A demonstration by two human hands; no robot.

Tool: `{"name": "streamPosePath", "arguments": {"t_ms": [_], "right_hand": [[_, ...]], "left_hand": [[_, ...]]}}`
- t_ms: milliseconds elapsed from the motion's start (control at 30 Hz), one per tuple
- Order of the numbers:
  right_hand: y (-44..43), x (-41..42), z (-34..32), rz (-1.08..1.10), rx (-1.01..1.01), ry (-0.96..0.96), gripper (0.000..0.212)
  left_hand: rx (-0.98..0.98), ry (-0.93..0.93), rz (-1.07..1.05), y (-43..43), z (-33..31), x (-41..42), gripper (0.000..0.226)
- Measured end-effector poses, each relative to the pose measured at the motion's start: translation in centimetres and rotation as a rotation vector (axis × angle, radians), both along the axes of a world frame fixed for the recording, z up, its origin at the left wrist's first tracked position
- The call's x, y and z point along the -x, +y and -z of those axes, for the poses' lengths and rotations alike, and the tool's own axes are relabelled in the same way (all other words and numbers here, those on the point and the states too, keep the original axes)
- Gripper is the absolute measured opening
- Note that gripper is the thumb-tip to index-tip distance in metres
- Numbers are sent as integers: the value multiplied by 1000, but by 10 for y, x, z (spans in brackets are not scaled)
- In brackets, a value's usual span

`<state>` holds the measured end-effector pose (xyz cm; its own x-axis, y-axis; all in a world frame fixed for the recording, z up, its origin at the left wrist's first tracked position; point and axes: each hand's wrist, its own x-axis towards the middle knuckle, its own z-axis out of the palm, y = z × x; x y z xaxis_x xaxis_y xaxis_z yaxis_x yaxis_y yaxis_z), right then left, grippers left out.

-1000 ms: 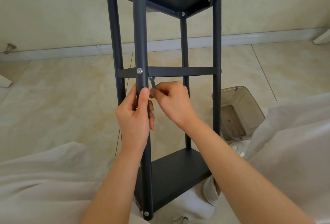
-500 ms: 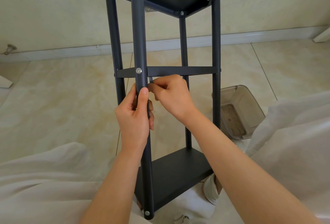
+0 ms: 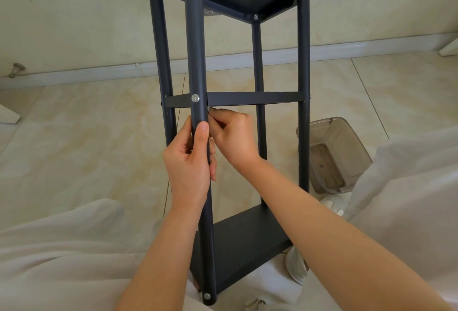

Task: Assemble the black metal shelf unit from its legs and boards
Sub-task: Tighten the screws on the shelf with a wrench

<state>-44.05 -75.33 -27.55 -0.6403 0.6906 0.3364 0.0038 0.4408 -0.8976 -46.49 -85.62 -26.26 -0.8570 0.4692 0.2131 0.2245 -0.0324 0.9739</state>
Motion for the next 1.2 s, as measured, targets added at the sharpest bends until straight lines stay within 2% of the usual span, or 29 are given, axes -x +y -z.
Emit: {"name": "streamPosePath", "arguments": {"t_ms": [167, 367, 500, 700, 767, 867, 1000, 1100, 1200], "right_hand": [[4, 7, 6, 47, -118, 43, 19], [4, 4, 5, -9, -109, 7, 21], [13, -11, 6, -130, -108, -256, 30], [55, -51, -24, -372, -155, -723, 24], [63, -61, -36, -394, -174, -809, 25], [76, -72, -49, -313, -133, -792, 26], [100, -80, -59, -153, -13, -664, 29], [123, -71, -55, -14, 56, -617, 23], [149, -64, -45, 96, 27, -739, 20]], "left_hand": [[1, -8, -2, 0, 1, 1, 29], [1, -4, 3, -1, -1, 0, 24], [3, -14, 2, 0, -1, 0, 23], [4, -30, -6, -2, -1, 0, 23], [-7, -42, -7, -3, -1, -2, 23], [-15, -48, 4, -3, -3, -4, 25], [-6, -69, 13, -1, -4, -3, 29], [11, -80, 5, -1, -3, -1, 30], [23, -73, 7, -1, -4, -3, 27]]}}
